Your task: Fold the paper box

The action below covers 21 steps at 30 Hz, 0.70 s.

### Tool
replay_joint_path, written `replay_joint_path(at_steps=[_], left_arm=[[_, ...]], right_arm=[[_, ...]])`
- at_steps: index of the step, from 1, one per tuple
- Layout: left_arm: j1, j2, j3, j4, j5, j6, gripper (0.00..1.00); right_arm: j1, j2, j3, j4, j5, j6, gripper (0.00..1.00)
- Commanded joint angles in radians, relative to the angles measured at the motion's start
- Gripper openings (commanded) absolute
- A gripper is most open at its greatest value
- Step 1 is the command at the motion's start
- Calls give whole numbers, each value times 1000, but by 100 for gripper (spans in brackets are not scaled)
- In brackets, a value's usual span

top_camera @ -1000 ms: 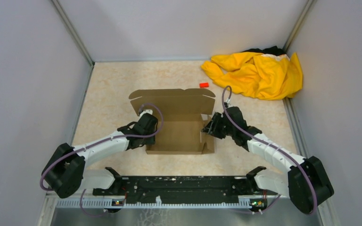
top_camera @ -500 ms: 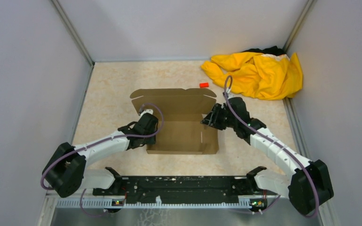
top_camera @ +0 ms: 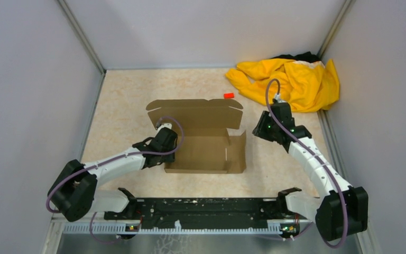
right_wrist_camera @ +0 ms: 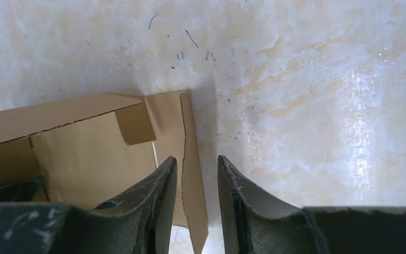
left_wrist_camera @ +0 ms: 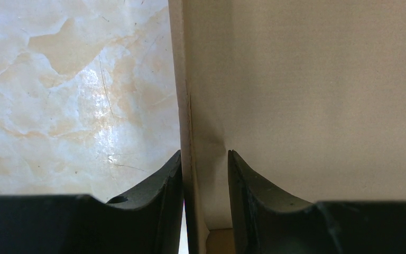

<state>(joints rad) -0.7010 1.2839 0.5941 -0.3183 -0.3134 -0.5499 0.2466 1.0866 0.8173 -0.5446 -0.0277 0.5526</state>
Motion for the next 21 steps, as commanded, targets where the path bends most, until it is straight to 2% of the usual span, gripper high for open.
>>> replay_joint_path(at_steps=[1,9,21], left_arm=[[-8,9,-8,26,14,-4,41],[-9,18,-10,31,17,-5,40],[-9,19,-14,34,13,-4,40]], right_arm=[[2,10,-42,95,-17,-50,34],[8,68,-89,235,-69,-75,36],[113,191,-70,290,-18,-43,33]])
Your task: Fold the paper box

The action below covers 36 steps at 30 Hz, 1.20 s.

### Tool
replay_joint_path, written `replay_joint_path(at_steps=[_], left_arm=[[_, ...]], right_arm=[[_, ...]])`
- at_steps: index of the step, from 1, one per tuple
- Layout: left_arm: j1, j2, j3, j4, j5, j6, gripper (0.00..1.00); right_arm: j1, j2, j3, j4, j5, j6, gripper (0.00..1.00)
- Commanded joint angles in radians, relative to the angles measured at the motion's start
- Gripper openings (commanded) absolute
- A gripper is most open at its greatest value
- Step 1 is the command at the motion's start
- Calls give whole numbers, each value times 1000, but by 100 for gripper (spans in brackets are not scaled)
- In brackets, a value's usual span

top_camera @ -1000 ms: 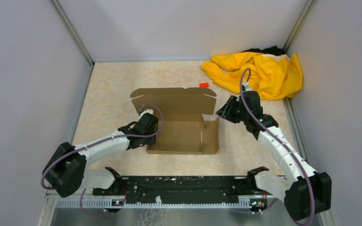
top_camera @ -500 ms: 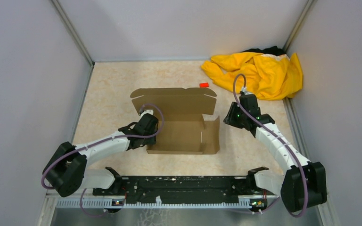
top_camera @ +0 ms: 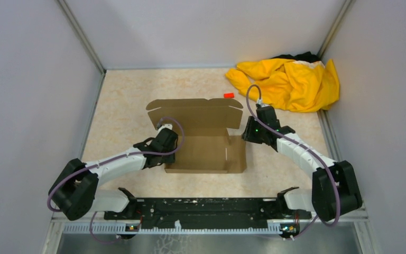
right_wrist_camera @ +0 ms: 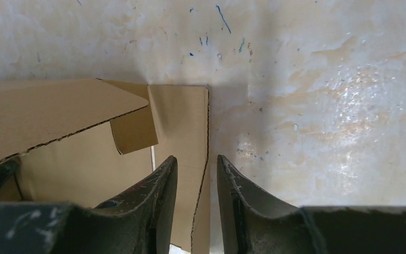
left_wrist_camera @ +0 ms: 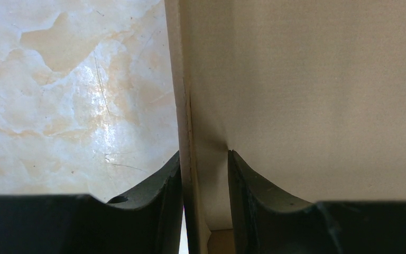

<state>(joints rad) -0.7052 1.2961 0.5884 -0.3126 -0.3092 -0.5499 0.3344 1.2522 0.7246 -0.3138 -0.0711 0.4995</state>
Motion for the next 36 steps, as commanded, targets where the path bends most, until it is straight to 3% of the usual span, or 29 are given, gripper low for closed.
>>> replay_joint_path(at_steps=[1,5,9,23,36], left_arm=[[-5,6,-7,27,9,-4,41],[-4,3,-9,26,8,-4,40],[-5,6,-12,29,10,-5,40],[-5,20,-13,31,13,-12,40],[-7,37,5,38,23,-19,40]], right_arm=[[31,30,21,59,34,14,32],[46,36,11,55,56,27,26],[58,12,-1,57,66,41,0],[200,-137,-32,79,141,86,0],[335,-176,-128,101,226,157,0]])
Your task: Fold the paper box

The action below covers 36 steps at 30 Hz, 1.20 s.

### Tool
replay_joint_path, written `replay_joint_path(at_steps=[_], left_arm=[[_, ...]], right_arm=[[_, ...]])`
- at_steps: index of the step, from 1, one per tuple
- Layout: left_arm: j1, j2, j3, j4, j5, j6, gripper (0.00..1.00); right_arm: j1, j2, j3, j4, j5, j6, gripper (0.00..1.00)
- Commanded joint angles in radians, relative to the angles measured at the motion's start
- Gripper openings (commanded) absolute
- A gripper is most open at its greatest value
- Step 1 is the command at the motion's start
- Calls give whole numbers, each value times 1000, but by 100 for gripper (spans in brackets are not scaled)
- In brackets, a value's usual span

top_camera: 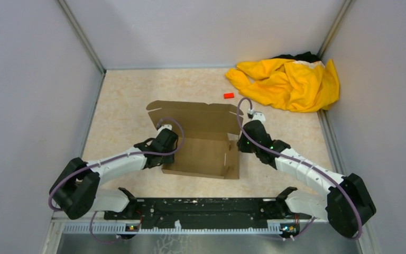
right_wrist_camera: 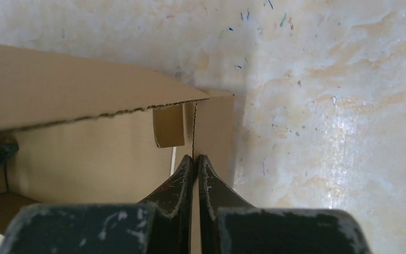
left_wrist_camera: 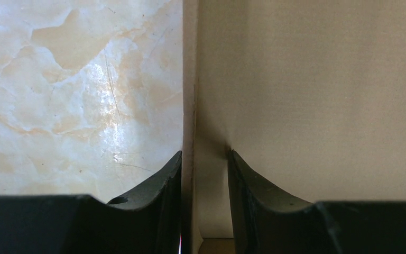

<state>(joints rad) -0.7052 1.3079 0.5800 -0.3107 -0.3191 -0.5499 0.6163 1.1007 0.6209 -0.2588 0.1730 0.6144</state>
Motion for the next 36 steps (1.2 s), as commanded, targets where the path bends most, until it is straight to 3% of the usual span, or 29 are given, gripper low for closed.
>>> replay_joint_path(at_steps=[1,23,36], left_arm=[[-8,28,14,37,34,-19,40],[-34,61,24,46,29,-20,39],[-47,71,25,51,28,-20,39]], right_arm=[[60,-26,-30,47,-11,43,0],[121,-31,83,100,-23,12,0],[176,144,186,152,-37,23,0]])
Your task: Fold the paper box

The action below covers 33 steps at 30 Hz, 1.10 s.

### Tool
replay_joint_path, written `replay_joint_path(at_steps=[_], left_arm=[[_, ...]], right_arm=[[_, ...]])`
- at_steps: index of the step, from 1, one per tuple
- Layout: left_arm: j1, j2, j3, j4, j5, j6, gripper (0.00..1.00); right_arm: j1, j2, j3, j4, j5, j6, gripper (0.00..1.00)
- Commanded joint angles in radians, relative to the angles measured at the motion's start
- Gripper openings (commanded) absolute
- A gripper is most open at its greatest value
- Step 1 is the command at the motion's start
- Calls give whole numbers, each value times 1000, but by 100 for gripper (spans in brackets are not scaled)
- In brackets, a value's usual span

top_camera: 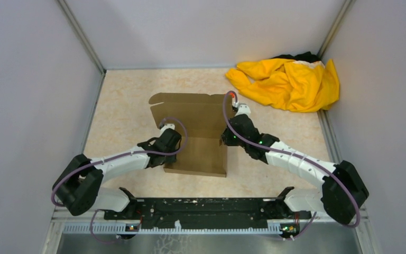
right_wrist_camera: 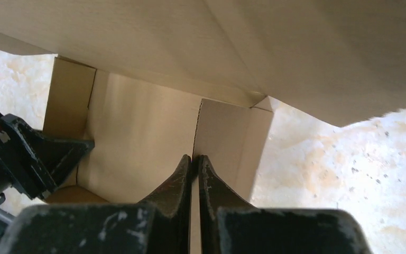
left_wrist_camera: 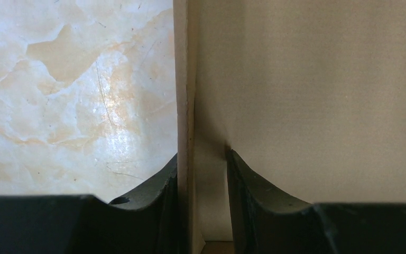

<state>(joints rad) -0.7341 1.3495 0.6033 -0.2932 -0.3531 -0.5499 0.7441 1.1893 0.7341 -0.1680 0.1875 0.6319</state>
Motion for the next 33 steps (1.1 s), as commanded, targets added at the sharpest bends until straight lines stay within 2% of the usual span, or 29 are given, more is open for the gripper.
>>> replay_joint_path(at_steps=[1,4,6,10,14,20,27,30,33], left_arm=[[-18,28,1,34,59,-21,39],[-19,28,-2,35,59,-20,39],[-19,23,-6,35,58,-19,39],[-19,22,-15,44,61,-20,39],[-21,28,-21,53,69,-23,38],[-24,22,-26,51,63,-23,38],[-25,26,-27,51,63,-25,38],[-25,20,-27,45,57,-23,38],[-25,16,-26,43,55,-22,38]], right_arm=[[57,72,82,54,-44,3,0],[70,106,107,13,-25,1,1],[78,116,120,-22,-3,-2,15],[81,107,129,-86,41,-8,28],[81,95,110,-100,57,-10,29],[81,30,61,-34,43,-4,29],[60,-55,203,-151,76,-70,30],[-37,-112,229,-222,73,-68,28],[-240,-147,187,-253,-2,-88,24]])
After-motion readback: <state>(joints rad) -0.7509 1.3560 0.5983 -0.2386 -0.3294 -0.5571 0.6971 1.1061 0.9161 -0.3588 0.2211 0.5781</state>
